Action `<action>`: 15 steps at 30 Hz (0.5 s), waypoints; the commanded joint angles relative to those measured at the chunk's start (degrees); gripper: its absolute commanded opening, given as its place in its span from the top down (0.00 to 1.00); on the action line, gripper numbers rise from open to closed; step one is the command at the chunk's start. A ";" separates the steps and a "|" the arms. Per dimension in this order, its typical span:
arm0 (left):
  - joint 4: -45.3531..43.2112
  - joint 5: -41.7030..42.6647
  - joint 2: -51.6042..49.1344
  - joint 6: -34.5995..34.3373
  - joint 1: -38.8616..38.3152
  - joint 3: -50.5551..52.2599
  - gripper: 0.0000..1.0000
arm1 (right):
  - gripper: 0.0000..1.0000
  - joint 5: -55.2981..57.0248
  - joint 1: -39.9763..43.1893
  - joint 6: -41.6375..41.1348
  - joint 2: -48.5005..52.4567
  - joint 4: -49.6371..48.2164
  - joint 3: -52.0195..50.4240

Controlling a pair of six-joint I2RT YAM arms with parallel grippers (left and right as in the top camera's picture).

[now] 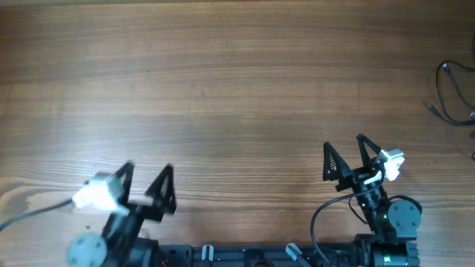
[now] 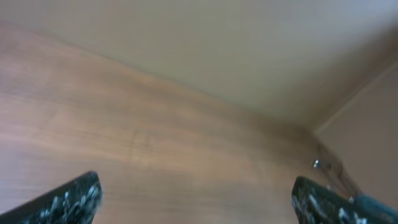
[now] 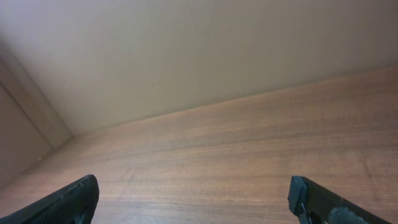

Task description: Untangle cables

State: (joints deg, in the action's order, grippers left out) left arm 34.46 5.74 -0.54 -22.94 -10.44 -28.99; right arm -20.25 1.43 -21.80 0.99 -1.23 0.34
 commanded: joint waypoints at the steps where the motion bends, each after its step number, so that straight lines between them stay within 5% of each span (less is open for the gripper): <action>1: -12.52 5.16 0.26 1.53 0.22 10.14 0.00 | 0.00 0.94 -0.28 0.76 -0.79 -0.11 0.07; 7: -32.11 1.90 0.26 1.55 0.37 21.79 0.00 | 0.01 0.96 -0.28 0.76 -0.79 -0.13 0.07; 15: -36.98 -5.46 0.28 1.55 5.66 24.20 0.00 | 0.00 0.94 -0.28 0.79 -0.79 -0.13 0.07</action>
State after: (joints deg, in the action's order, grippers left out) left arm -1.96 5.32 -0.58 -22.55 -7.75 -5.26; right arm -20.27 1.43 -21.78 0.99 -1.23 0.34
